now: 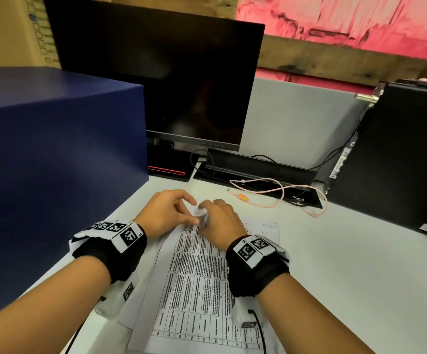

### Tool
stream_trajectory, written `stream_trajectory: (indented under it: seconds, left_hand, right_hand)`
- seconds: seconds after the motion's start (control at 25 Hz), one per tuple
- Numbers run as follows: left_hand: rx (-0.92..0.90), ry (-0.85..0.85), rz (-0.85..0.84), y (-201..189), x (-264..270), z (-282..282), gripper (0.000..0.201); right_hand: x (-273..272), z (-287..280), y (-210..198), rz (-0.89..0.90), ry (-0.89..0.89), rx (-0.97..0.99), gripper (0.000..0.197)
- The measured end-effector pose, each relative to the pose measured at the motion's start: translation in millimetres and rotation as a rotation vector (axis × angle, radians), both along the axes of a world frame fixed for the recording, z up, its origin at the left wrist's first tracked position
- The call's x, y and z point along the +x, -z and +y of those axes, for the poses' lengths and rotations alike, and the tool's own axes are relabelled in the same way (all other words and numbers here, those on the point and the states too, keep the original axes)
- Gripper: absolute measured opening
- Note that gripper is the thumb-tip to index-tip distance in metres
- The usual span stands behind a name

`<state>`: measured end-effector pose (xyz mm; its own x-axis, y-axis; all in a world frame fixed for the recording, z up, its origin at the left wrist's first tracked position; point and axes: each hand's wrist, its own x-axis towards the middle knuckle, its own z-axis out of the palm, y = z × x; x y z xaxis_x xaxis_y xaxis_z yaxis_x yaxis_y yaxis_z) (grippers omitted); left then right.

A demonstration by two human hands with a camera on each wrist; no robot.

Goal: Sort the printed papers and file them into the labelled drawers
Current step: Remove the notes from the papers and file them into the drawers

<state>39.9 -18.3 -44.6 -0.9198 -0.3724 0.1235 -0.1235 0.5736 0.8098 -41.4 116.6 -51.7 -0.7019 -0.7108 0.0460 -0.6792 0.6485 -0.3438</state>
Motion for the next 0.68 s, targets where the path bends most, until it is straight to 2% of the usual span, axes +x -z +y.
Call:
stream_trajectory:
  seconds: [0.04,0.08,0.16,0.28,0.4,0.52,0.6,0.68]
  left_hand:
    - [0.057,0.002,0.025,-1,1,1,0.021]
    - [0.103,-0.022,0.051,-1,1,1,0.019]
    - [0.075,-0.087,0.035,3,-1,-3,0.033]
    - [-0.187,-0.042,-0.157,10,-2,-8,0.021]
    - [-0.342,0.057,-0.312,12,-3,-3,0.051]
    - [-0.281,0.05,-0.3,13,-2,-3,0.073]
    - [-0.255,0.042,-0.288,14,-2,-4,0.065]
    - [-0.262,0.039,-0.258,12,-2,-5,0.037]
  right_hand:
    - [-1,0,-1,0.011,-0.02,-0.018,0.037]
    - [-1,2,-2,0.018,-0.036,-0.043,0.023]
    - [-5,9,-5,0.011,-0.072,-0.094,0.007]
    - [-11,26,-8,-0.046,-0.102,-0.133,0.022]
    - [-20,48,-18,-0.072,-0.098,-0.147,0.034]
    - [-29,74,-29,-0.055,-0.121,-0.013,0.029]
    - [-34,88,-32,-0.015,-0.11,0.085,0.026]
    - [-34,96,-32,0.014,-0.079,0.191,0.027]
